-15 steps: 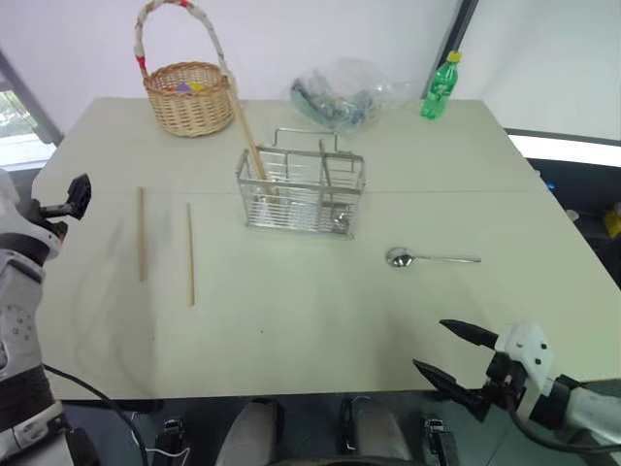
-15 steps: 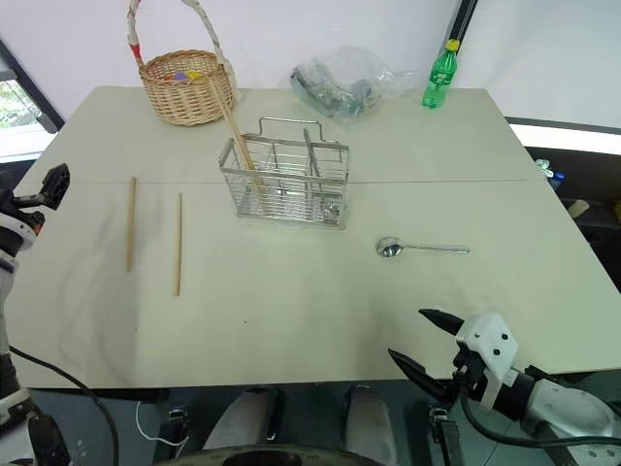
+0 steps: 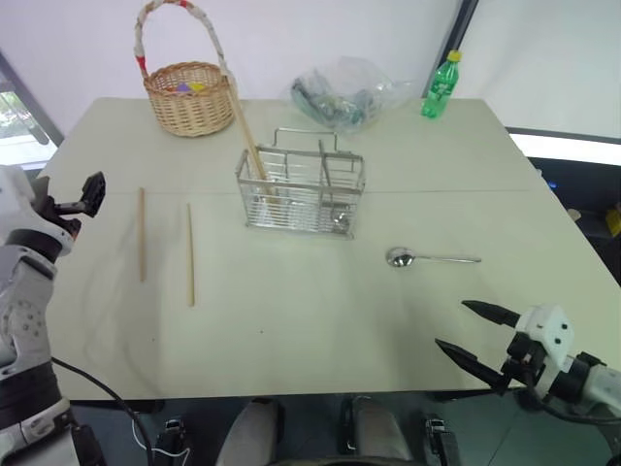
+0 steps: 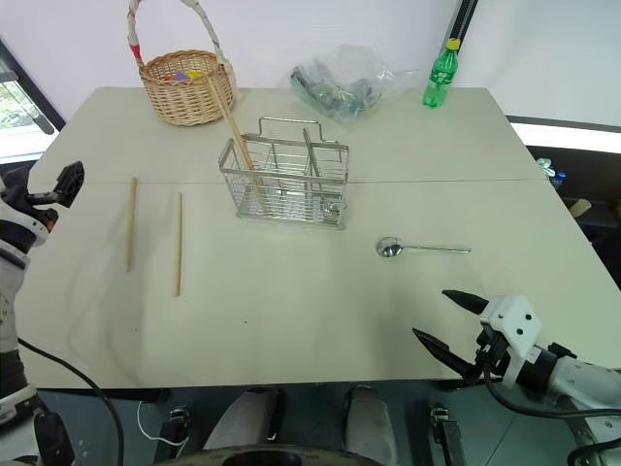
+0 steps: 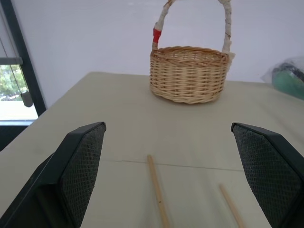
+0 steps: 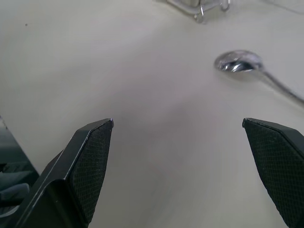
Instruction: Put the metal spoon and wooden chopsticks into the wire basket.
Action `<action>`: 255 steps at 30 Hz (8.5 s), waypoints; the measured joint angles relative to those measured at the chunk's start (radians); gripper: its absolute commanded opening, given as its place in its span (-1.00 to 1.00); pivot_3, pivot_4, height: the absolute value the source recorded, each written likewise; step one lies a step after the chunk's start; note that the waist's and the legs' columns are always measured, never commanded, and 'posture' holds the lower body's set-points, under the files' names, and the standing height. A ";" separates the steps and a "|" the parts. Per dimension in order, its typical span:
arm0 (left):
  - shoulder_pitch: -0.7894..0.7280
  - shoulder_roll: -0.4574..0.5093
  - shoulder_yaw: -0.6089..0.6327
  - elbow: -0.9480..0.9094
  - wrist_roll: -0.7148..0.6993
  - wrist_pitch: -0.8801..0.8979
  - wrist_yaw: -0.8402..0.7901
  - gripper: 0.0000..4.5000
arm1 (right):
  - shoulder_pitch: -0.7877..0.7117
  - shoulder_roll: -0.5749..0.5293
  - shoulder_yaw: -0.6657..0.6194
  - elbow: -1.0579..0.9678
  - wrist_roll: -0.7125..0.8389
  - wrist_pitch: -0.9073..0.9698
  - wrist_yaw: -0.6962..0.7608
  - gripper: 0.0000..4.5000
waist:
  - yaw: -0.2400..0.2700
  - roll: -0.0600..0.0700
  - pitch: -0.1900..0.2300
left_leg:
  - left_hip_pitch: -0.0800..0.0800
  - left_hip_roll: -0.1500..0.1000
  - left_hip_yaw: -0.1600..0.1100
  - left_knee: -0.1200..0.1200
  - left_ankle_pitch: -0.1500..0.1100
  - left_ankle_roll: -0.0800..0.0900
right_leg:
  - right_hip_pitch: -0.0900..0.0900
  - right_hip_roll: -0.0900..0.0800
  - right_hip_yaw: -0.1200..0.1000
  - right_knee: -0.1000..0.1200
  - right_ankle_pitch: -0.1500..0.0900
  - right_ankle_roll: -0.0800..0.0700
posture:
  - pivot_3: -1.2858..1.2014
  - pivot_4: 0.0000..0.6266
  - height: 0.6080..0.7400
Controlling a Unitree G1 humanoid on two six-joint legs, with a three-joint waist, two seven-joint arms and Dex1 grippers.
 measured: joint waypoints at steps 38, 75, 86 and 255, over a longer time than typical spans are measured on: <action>-0.071 0.288 -0.568 -0.401 -0.190 0.135 -0.753 0.99 | -1.419 -0.079 0.692 1.320 -0.547 -0.192 0.528 1.00 | -0.030 0.012 0.008 | 0.007 0.000 0.006 -0.001 0.000 0.001 | 0.005 0.001 0.001 0.000 0.004 0.002 | 0.03 -0.52 0.00; -0.257 0.276 -0.542 -0.286 -0.193 0.151 -0.715 1.00 | -1.354 -0.036 0.326 0.556 0.099 0.464 0.456 -0.97 | -0.032 0.011 0.009 | 0.010 0.002 0.005 0.000 0.001 -0.001 | 0.001 0.004 0.005 0.010 0.004 0.002 | 0.03 -0.52 0.00; -0.302 0.264 -0.551 -0.232 -0.161 0.133 -0.733 1.00 | -1.443 0.286 0.354 0.502 0.038 0.464 -0.078 -0.97 | -0.027 0.009 0.008 | 0.007 -0.002 0.004 0.000 0.001 -0.001 | -0.001 0.002 0.006 0.012 0.004 0.002 | 0.03 -0.52 0.00; -0.751 -0.088 -0.250 0.601 0.114 0.518 0.269 0.85 | -0.863 -0.136 0.186 -0.116 0.645 0.632 -0.306 0.34 | -0.001 -0.010 0.007 | 0.007 -0.003 0.002 0.001 0.001 -0.001 | 0.001 0.001 0.004 0.011 0.005 0.008 | 0.03 -0.52 0.00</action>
